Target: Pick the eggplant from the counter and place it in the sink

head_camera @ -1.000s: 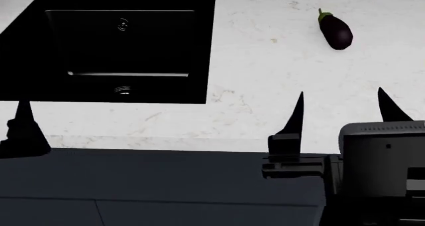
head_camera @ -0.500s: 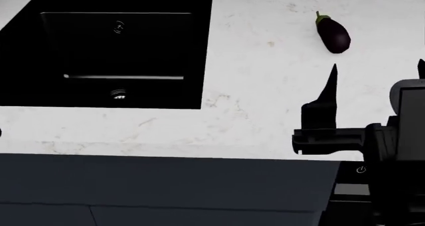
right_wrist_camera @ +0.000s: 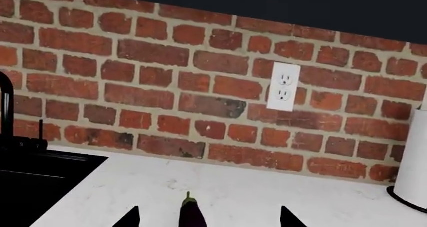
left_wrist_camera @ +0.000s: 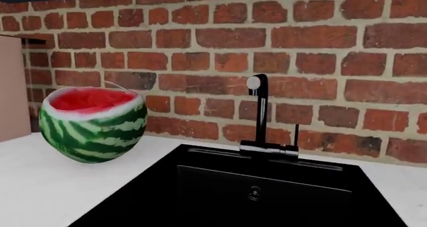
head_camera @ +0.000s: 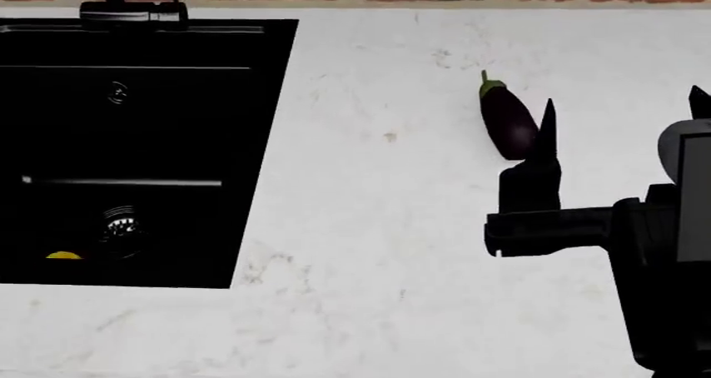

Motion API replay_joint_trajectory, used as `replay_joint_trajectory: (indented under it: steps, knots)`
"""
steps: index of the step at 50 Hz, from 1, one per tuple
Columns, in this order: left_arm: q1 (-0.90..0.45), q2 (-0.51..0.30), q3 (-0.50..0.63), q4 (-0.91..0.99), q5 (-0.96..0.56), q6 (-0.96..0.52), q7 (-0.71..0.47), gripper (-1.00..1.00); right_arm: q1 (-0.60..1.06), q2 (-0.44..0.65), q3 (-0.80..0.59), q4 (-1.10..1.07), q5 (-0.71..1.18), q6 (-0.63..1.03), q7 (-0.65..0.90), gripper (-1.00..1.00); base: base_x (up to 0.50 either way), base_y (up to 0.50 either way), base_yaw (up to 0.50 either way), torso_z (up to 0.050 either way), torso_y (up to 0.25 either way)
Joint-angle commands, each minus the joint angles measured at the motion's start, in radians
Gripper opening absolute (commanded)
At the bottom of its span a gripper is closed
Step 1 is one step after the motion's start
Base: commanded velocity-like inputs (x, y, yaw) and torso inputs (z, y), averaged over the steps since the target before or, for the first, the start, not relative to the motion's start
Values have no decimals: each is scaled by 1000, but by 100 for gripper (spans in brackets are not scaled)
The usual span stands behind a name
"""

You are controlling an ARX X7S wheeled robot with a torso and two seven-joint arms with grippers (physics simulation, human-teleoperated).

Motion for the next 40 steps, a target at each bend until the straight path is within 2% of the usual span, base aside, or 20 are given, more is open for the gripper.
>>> replay_joint_trajectory:
  steps: [1, 22, 33, 40]
  knots:
    - [0, -4, -5, 8, -6, -7, -5, 100, 7, 4, -1, -10, 21, 15, -4, 100, 500, 0, 0, 0, 0]
    - [-12, -10, -1, 29, -16, -31, -19, 100, -6, 8, 16, -7, 30, 24, 10, 100, 406, 83, 0, 0, 1]
    - [-13, -10, 4, 29, -19, -32, -22, 100, -9, -2, 48, -13, 50, 38, 11, 100, 23, 17, 0, 0, 1]
    - [-11, -13, 8, 28, -18, -28, -21, 100, -18, -3, 55, -15, 55, 31, 11, 100, 304, 139, 0, 0, 0]
